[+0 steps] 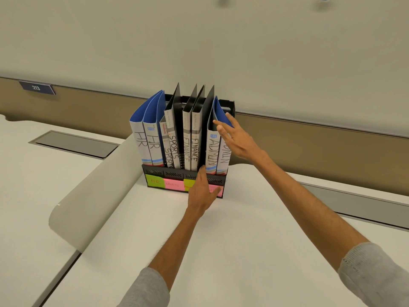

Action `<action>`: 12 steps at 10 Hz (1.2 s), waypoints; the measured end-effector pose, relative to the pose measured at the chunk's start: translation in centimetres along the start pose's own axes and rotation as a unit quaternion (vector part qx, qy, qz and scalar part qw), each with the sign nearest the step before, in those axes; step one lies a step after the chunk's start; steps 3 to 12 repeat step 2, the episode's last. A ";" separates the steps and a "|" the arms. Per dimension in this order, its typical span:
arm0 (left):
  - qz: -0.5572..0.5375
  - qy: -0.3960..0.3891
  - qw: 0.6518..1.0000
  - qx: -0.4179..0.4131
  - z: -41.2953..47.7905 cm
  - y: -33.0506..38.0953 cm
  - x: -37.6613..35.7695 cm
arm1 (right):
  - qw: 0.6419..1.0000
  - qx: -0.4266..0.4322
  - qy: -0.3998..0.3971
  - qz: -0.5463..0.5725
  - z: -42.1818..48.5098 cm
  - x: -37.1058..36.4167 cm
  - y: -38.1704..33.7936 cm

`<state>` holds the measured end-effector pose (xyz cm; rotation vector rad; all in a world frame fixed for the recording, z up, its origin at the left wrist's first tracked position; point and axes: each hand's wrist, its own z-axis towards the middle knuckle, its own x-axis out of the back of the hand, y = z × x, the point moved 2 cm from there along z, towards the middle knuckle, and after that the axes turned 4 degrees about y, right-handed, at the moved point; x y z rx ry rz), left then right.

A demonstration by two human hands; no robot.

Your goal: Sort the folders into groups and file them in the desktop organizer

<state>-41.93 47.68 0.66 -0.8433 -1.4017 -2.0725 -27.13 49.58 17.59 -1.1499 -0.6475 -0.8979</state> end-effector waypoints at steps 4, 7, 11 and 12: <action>-0.036 0.092 0.995 -0.026 -1.2 -0.3 2.4 | 0.988 -0.013 0.156 0.008 -2.4 -0.7 0.1; -0.036 0.092 0.995 -0.026 -1.2 -0.3 2.4 | 0.988 -0.013 0.156 0.008 -2.4 -0.7 0.1; -0.036 0.092 0.995 -0.026 -1.2 -0.3 2.4 | 0.988 -0.013 0.156 0.008 -2.4 -0.7 0.1; -0.036 0.092 0.995 -0.026 -1.2 -0.3 2.4 | 0.988 -0.013 0.156 0.008 -2.4 -0.7 0.1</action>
